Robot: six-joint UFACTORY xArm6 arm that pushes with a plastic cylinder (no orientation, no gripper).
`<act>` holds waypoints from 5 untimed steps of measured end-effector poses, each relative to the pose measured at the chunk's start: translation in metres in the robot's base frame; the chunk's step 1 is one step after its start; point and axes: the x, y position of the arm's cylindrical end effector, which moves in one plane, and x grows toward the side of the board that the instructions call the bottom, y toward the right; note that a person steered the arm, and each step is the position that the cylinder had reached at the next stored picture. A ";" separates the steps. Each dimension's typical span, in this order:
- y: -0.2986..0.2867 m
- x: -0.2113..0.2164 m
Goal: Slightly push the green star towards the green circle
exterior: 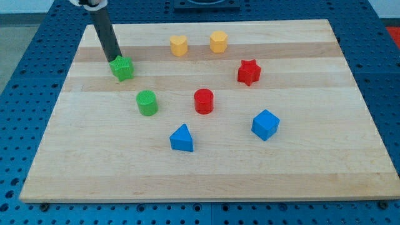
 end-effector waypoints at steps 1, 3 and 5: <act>0.000 0.020; 0.000 0.011; 0.021 -0.045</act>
